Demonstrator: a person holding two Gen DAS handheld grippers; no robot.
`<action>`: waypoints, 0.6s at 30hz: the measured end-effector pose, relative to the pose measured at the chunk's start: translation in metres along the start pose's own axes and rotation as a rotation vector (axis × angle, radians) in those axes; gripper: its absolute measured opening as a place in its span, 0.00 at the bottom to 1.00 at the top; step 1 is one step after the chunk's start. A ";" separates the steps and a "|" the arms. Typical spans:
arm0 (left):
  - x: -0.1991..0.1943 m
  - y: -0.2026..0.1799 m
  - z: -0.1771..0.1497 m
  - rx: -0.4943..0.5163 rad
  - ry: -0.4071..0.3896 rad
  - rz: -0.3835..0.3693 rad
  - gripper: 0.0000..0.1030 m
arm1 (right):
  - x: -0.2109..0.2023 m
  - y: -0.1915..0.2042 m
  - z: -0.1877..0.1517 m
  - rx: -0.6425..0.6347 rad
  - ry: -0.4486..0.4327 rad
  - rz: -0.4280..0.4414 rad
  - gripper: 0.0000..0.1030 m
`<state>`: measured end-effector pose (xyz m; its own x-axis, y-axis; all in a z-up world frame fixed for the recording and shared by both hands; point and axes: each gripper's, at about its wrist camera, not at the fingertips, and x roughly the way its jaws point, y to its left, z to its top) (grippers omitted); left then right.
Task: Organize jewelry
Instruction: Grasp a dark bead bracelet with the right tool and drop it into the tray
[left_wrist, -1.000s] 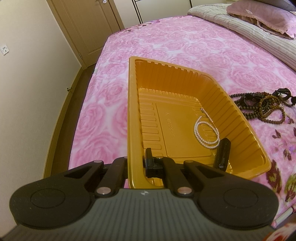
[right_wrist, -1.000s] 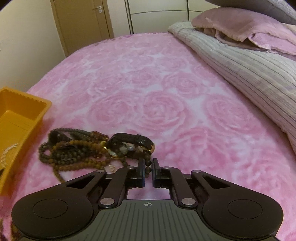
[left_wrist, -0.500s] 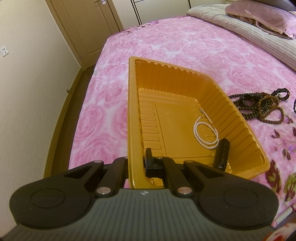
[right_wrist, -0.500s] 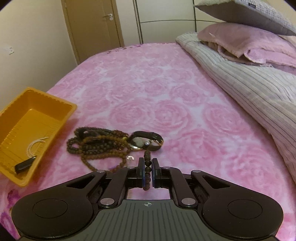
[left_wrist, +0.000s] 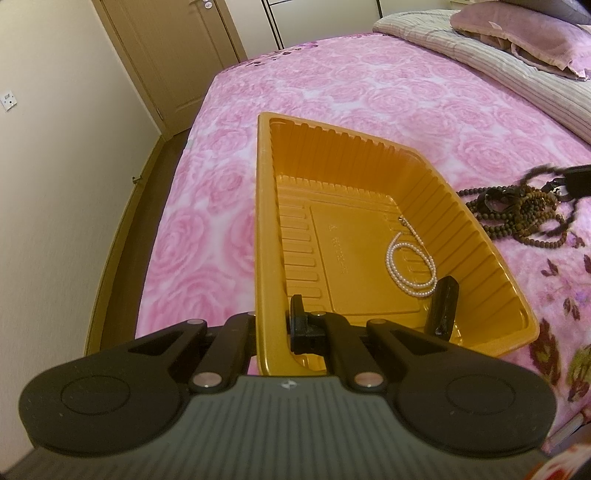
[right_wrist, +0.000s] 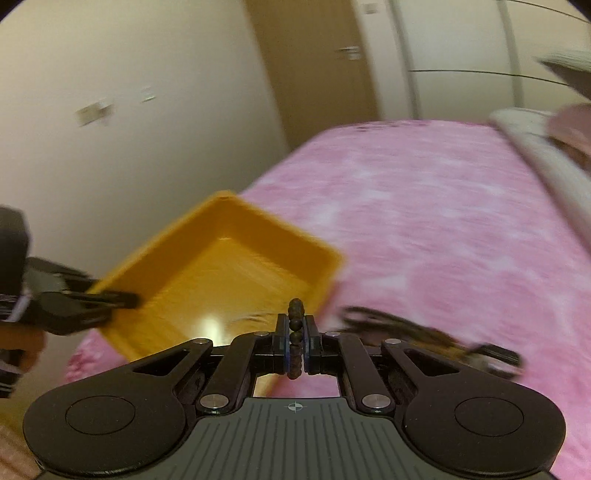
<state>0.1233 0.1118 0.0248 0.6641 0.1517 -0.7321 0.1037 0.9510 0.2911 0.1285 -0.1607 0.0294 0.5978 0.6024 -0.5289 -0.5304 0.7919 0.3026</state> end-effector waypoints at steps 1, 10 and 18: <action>0.000 0.000 0.000 0.000 0.000 0.000 0.02 | 0.009 0.010 0.003 -0.015 0.005 0.028 0.06; 0.000 -0.001 0.000 -0.001 0.000 0.000 0.03 | 0.064 0.051 0.007 -0.008 0.066 0.225 0.06; -0.001 -0.003 -0.001 -0.001 -0.004 0.001 0.02 | 0.063 0.029 0.001 0.023 0.037 0.124 0.44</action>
<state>0.1219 0.1090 0.0241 0.6673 0.1518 -0.7291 0.1023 0.9510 0.2917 0.1515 -0.0995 0.0053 0.5061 0.6918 -0.5151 -0.5842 0.7143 0.3854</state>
